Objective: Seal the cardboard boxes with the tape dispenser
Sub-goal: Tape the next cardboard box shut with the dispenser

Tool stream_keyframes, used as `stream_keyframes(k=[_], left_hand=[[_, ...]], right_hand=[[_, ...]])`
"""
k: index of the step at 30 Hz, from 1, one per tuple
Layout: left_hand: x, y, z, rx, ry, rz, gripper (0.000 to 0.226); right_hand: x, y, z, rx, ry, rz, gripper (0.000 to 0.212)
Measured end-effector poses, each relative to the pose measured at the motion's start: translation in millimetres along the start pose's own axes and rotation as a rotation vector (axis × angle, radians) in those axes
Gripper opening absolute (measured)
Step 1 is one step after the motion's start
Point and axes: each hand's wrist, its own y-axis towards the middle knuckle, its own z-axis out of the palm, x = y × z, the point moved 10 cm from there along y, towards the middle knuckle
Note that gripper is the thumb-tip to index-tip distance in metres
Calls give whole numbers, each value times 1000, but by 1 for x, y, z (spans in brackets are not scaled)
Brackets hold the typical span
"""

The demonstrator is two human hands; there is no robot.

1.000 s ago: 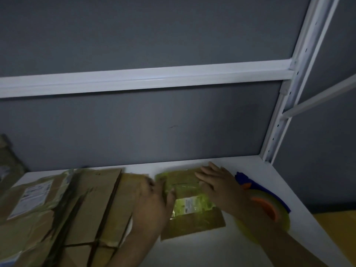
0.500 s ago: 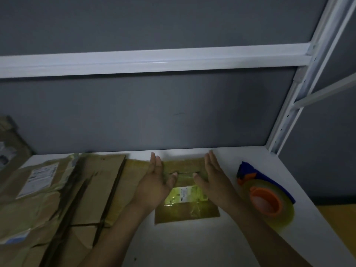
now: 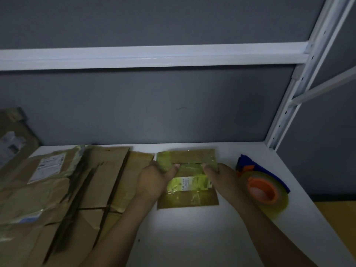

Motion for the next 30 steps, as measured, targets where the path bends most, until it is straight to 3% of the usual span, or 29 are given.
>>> stream_keyframes(k=[2, 4, 7, 9, 11, 13, 15, 17, 18, 21, 23, 24, 26, 27, 30], left_hand=[[1, -9, -12, -111, -49, 44, 68], [-9, -20, -28, -220, -118, 152, 67], [-19, -23, -34, -186, -430, 251, 61], [-23, -26, -38, -161, -653, 275, 42], [-23, -28, -43, -207, -800, 252, 27], [-11, -22, -41, -257, -876, 171, 28], [2, -15, -32, -252, -843, 106, 49], [13, -12, -18, -199, -701, 74, 74], [15, -14, -13, -163, -643, 74, 77], [14, -24, -7, -111, -655, 198, 50], [14, -32, -8, -57, -677, 254, 25], [15, -35, -8, -7, -712, 268, 24], [20, -37, -9, 82, -843, 228, 53], [21, -35, -10, 104, -840, 197, 63], [9, -20, -20, 81, -501, 156, 85]], right_hand=[[10, -9, -11, -85, 152, -65, 32], [19, -16, -30, -221, 214, -59, 37], [22, -14, -50, -335, 351, -10, 51], [27, -15, -59, -367, 474, -47, 49], [30, -17, -57, -349, 560, -95, 31], [33, -18, -46, -259, 659, -153, 24], [31, -19, -30, -149, 705, -195, 54], [25, -19, -14, -43, 649, -176, 77], [23, -19, -8, 2, 633, -163, 76], [14, -21, -13, 15, 595, -113, 32], [0, -20, -26, -52, 543, -55, 26], [-10, -17, -31, -64, 588, 17, 22], [-23, -10, -34, -45, 674, 159, 23], [-22, -6, -35, -30, 596, 187, 25], [8, -2, -35, 42, 37, 114, 36]])
